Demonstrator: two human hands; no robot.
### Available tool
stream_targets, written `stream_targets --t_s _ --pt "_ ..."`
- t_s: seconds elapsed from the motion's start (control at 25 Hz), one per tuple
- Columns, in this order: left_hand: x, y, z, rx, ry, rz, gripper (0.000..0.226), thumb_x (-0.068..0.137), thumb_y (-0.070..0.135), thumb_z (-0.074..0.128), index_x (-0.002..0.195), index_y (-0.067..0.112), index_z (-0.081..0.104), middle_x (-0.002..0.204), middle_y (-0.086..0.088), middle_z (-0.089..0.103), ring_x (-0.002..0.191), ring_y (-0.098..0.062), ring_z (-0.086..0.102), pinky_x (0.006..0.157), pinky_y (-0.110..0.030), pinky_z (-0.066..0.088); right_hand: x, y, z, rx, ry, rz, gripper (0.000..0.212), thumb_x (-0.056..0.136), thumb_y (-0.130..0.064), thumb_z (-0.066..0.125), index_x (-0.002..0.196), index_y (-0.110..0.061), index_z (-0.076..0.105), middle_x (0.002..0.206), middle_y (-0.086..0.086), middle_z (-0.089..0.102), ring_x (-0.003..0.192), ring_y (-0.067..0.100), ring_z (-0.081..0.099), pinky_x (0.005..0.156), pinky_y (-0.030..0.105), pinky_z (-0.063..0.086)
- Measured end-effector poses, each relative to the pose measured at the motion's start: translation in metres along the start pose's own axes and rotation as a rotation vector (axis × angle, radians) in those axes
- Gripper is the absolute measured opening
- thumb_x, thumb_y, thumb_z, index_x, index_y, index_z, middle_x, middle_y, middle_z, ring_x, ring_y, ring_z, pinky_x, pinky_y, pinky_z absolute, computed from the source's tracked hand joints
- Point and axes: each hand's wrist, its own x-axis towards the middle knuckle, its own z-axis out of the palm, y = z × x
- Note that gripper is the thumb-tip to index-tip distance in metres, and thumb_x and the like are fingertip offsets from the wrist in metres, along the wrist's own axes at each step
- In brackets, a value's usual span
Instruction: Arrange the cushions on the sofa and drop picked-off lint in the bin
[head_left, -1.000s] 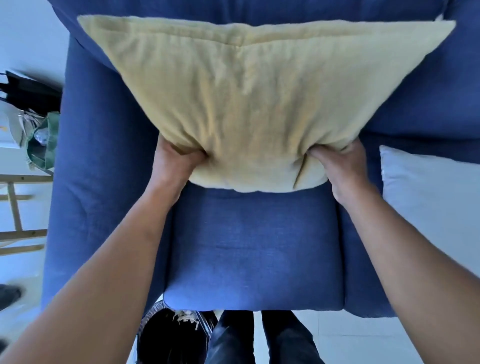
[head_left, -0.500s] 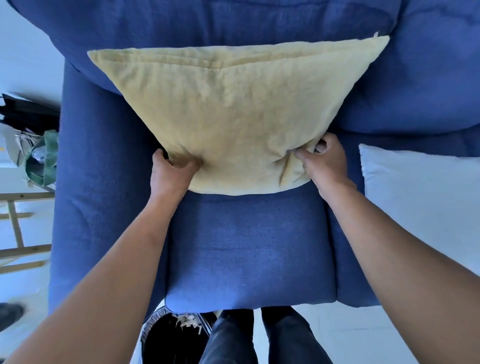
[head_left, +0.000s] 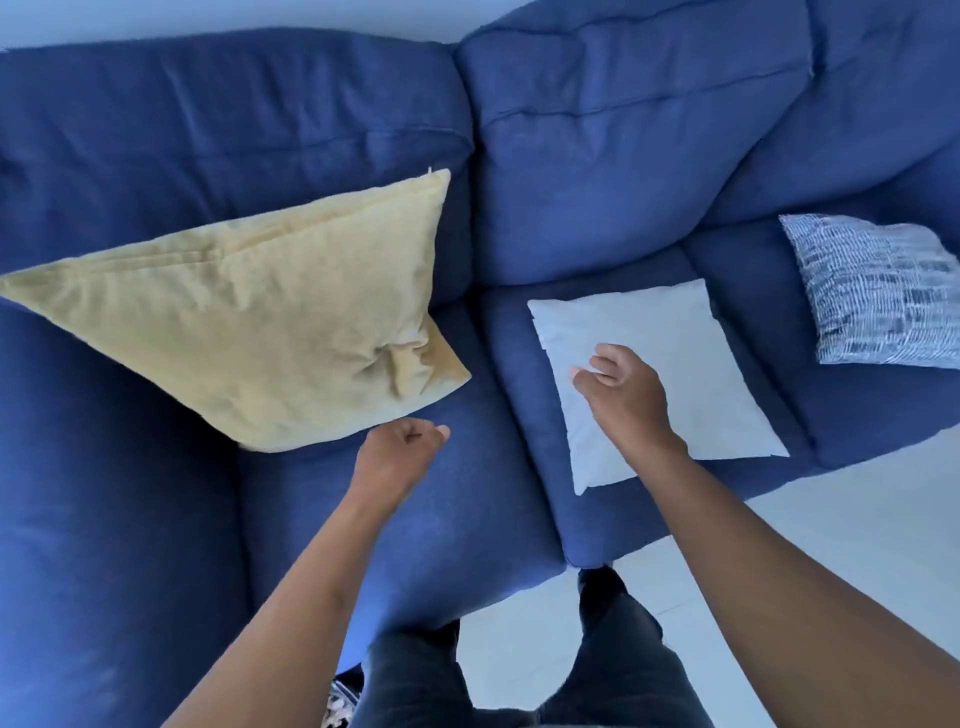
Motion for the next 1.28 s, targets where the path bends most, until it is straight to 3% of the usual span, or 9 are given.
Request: stream_targets --t_s 0.2,0.36,0.52,0.68,0.8,0.92,1.0,1.12,1.28 --pt "0.022 0.061 0.122 0.018 0.02 0.012 0.019 0.08 0.046 0.063 0.085 0.029 0.056 0.077 0.002 0.053 0.072 -0.015 0.052 0.07 -0.034 0.051 0.052 0.06 -0.092 0.039 -0.017 0.056 0.051 0.086 -0.038 0.071 0.133 -0.023 0.056 0.131 -0.006 0.062 0.111 0.009 0.064 0.101 0.035 0.05" --pt "0.044 0.101 0.231 -0.087 0.013 -0.103 0.028 0.081 0.038 0.069 0.083 0.01 0.068 0.083 0.002 0.067 0.079 -0.018 0.066 0.086 -0.036 0.06 0.113 0.099 -0.163 0.056 -0.058 0.069 0.052 0.088 -0.035 0.071 0.135 -0.019 0.055 0.132 -0.003 0.061 0.112 0.011 0.062 0.099 0.032 0.05" --pt "0.084 0.127 0.298 -0.068 0.048 -0.181 0.051 0.075 0.044 0.073 0.115 0.013 0.068 0.103 0.001 0.067 0.094 -0.02 0.069 0.095 -0.045 0.058 0.176 0.133 -0.204 -0.053 -0.094 0.085 0.055 0.088 -0.036 0.07 0.137 -0.018 0.053 0.135 -0.002 0.06 0.114 0.012 0.061 0.094 0.03 0.049" --pt "0.121 0.134 0.318 -0.003 0.187 -0.196 0.078 0.09 0.043 0.068 0.156 0.022 0.032 0.147 -0.001 0.049 0.131 -0.024 0.052 0.092 -0.03 0.041 0.233 0.162 -0.207 -0.147 -0.149 0.125 0.069 0.085 -0.045 0.07 0.143 -0.017 0.047 0.144 0.001 0.054 0.126 0.017 0.055 0.105 0.038 0.045" --pt "0.154 0.124 0.321 0.013 0.223 -0.235 0.071 0.09 0.042 0.069 0.15 0.018 0.04 0.136 0.005 0.055 0.125 -0.023 0.054 0.089 -0.027 0.039 0.266 0.181 -0.193 -0.216 -0.153 0.203 0.087 0.074 -0.063 0.067 0.145 -0.019 0.042 0.138 -0.003 0.053 0.127 0.018 0.052 0.106 0.044 0.043" --pt "0.174 0.103 0.324 -0.225 0.223 -0.275 0.04 0.08 0.037 0.082 0.114 0.023 0.067 0.103 0.01 0.071 0.1 -0.018 0.069 0.078 -0.025 0.052 0.285 0.196 -0.18 -0.118 -0.164 0.38 0.108 0.067 -0.069 0.073 0.152 -0.018 0.029 0.151 -0.003 0.042 0.136 0.022 0.045 0.109 0.039 0.038" --pt "0.179 0.099 0.326 -0.438 0.196 -0.357 0.063 0.062 0.045 0.094 0.116 0.022 0.069 0.107 0.004 0.076 0.103 -0.02 0.071 0.09 -0.033 0.057 0.29 0.202 -0.174 0.042 -0.202 0.507 0.115 0.06 -0.063 0.085 0.15 -0.015 0.031 0.144 -0.003 0.048 0.13 0.023 0.052 0.104 0.034 0.043" --pt "0.177 0.102 0.315 -0.548 0.122 -0.405 0.068 0.057 0.04 0.096 0.116 0.017 0.073 0.106 -0.001 0.079 0.102 -0.024 0.074 0.097 -0.044 0.057 0.29 0.194 -0.172 0.2 -0.287 0.461 0.089 0.051 -0.043 0.096 0.127 -0.018 0.056 0.117 -0.006 0.07 0.103 0.017 0.069 0.088 0.032 0.055" --pt "0.155 0.137 0.288 -0.575 0.143 -0.134 0.053 0.071 0.014 0.086 0.121 0.013 0.067 0.114 -0.008 0.076 0.106 -0.031 0.073 0.096 -0.053 0.057 0.282 0.145 -0.197 0.303 -0.263 0.238 0.062 0.064 -0.022 0.091 0.118 -0.024 0.062 0.107 -0.01 0.075 0.097 0.01 0.073 0.084 0.03 0.058"
